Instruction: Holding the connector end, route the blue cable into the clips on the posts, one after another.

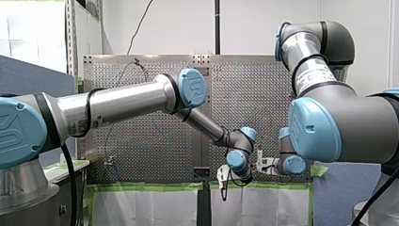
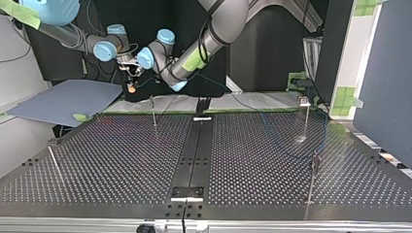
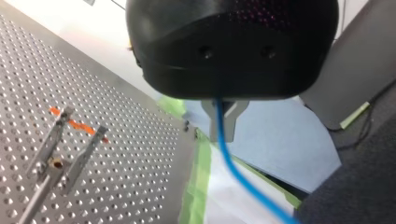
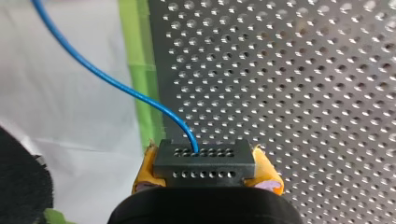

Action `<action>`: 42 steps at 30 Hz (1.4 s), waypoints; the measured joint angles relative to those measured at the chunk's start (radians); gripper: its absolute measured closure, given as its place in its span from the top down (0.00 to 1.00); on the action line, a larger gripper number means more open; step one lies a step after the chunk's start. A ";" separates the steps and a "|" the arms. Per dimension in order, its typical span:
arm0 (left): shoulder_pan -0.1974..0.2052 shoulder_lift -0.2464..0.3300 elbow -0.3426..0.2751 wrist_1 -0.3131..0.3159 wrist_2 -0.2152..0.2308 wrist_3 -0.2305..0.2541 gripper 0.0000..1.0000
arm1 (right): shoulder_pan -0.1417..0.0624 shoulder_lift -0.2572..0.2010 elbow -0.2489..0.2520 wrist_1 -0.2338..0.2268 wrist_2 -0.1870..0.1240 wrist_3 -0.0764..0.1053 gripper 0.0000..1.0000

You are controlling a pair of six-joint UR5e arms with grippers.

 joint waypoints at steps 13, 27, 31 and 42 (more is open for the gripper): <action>-0.010 0.000 0.000 0.115 -0.045 -0.023 0.01 | -0.009 -0.034 -0.039 0.036 -0.086 0.042 0.00; -0.003 0.001 0.000 0.237 -0.133 -0.036 0.01 | -0.014 -0.020 -0.040 0.016 -0.102 0.052 0.00; 0.003 0.000 0.000 0.247 -0.134 -0.036 0.01 | -0.017 -0.008 -0.040 0.012 -0.103 0.053 0.00; 0.016 0.000 0.000 0.303 -0.128 -0.037 0.01 | -0.024 -0.003 -0.068 0.049 -0.105 0.049 0.00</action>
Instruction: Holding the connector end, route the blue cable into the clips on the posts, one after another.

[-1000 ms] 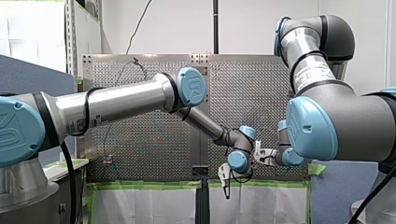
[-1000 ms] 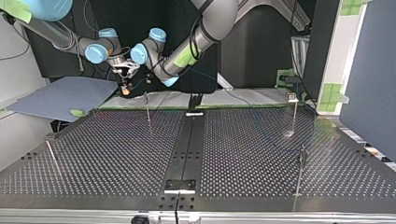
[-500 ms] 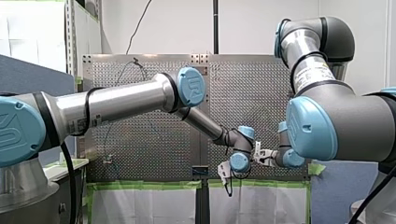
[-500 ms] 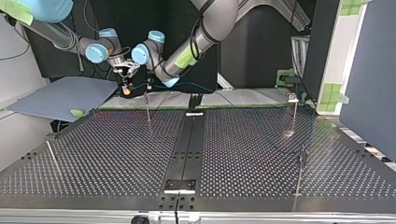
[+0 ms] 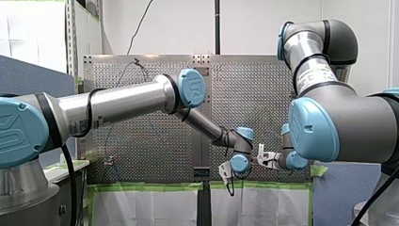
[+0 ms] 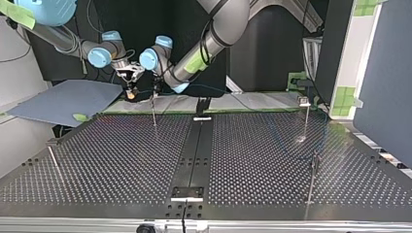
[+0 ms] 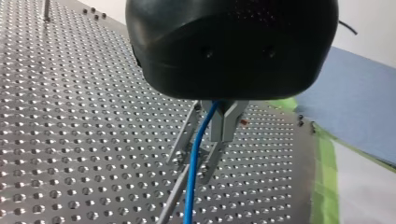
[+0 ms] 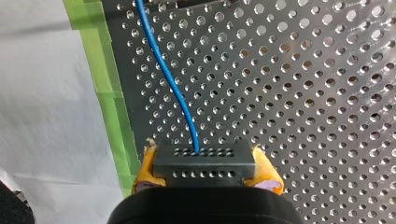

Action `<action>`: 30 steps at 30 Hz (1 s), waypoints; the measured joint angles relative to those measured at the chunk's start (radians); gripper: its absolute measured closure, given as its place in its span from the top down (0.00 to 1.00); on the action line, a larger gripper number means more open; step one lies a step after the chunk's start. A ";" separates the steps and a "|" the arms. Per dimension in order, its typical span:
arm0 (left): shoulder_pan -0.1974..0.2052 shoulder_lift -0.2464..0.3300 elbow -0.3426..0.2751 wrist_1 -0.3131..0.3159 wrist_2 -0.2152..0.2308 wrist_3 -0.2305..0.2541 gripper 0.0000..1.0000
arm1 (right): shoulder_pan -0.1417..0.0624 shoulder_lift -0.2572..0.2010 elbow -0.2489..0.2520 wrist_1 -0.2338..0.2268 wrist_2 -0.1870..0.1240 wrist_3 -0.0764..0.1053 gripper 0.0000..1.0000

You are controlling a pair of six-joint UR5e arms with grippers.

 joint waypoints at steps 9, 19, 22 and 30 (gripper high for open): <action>0.018 0.000 0.000 0.039 0.007 -0.001 0.01 | -0.007 0.000 -0.022 0.001 0.000 0.003 0.00; 0.046 -0.002 0.000 0.028 0.031 -0.003 0.01 | -0.012 0.000 -0.038 -0.002 0.000 0.013 0.00; 0.050 -0.003 0.000 0.026 0.045 -0.003 0.01 | -0.014 0.000 -0.039 -0.002 0.000 0.016 0.00; 0.066 -0.009 0.000 0.024 0.102 -0.028 0.01 | -0.015 0.002 -0.043 -0.003 0.001 0.025 0.00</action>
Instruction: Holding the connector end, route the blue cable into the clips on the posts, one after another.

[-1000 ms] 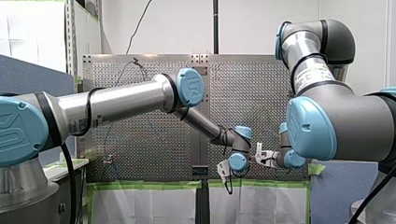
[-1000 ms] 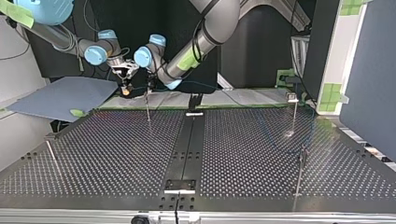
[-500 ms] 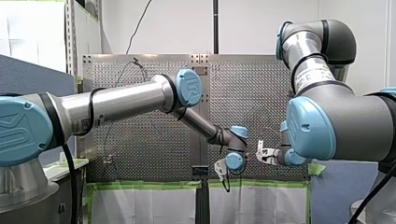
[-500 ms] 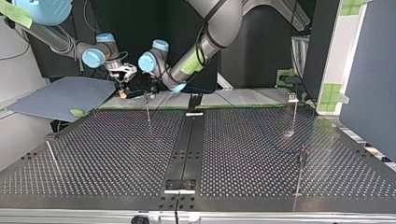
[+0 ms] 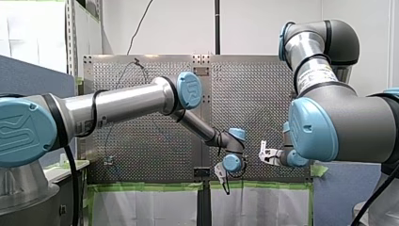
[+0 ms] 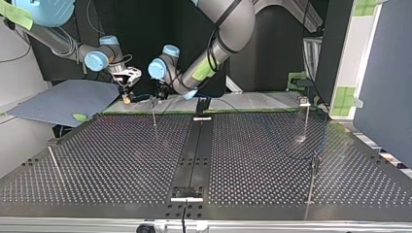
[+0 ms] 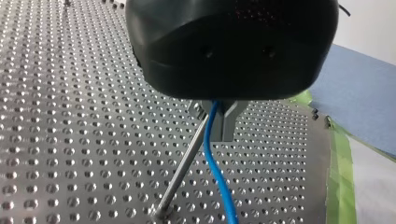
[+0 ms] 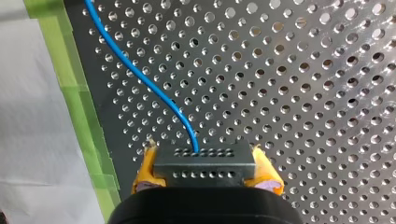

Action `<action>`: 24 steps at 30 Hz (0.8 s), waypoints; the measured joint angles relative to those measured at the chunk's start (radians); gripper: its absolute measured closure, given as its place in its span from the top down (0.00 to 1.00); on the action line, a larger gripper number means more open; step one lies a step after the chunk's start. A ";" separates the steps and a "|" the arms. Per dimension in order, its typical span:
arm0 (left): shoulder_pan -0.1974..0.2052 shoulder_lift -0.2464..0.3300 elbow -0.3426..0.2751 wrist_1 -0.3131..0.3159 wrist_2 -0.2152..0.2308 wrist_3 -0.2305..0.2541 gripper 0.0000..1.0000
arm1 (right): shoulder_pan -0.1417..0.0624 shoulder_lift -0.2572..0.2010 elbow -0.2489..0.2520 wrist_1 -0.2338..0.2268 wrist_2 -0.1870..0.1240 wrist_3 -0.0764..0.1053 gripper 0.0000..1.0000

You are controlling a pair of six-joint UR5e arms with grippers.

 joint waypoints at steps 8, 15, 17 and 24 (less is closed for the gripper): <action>0.030 -0.005 0.000 -0.015 0.043 -0.020 0.01 | -0.001 0.010 -0.007 -0.005 0.002 0.004 0.00; 0.048 -0.012 0.000 -0.029 0.076 -0.027 0.01 | -0.003 0.022 -0.021 -0.004 -0.001 0.007 0.00; 0.053 -0.012 0.000 -0.031 0.086 -0.027 0.01 | -0.003 0.022 -0.025 -0.004 -0.001 0.007 0.00; 0.058 -0.013 0.000 -0.029 0.109 -0.036 0.01 | -0.004 0.023 -0.050 0.012 -0.001 0.007 0.00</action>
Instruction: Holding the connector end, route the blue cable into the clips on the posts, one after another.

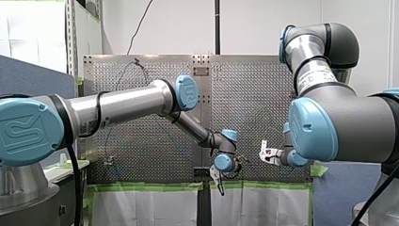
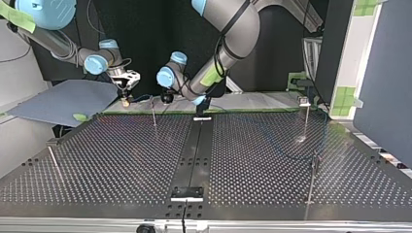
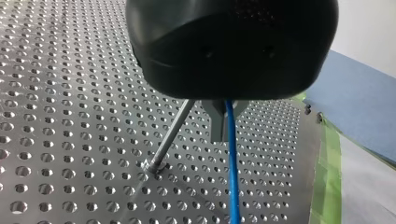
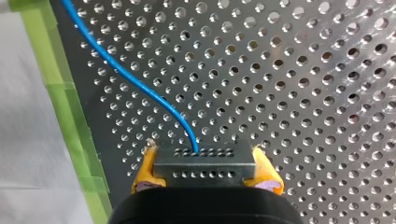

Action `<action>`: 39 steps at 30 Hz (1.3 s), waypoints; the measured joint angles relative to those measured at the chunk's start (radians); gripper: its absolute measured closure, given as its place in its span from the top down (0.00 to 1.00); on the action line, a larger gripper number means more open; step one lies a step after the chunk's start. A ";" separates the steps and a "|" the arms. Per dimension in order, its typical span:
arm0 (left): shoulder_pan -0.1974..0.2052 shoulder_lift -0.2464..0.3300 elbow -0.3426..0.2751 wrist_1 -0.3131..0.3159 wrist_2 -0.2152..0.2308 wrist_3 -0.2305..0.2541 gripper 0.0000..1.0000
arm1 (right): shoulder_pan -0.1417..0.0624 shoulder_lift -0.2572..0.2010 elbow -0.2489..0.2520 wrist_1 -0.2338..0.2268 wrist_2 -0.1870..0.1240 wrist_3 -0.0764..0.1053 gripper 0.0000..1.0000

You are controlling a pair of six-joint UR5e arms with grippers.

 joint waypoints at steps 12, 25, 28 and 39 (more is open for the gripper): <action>0.020 0.000 0.001 0.073 0.027 -0.050 0.01 | -0.002 0.002 -0.030 0.010 0.007 0.001 0.00; 0.057 0.000 0.002 0.082 0.060 -0.068 0.01 | -0.004 0.003 -0.067 0.024 0.028 0.002 0.00; 0.059 0.000 0.002 0.084 0.063 -0.069 0.01 | -0.004 0.006 -0.072 0.023 0.031 0.002 0.00; 0.058 0.001 0.002 0.116 0.059 -0.072 0.01 | -0.004 0.039 -0.111 0.040 0.033 0.001 0.00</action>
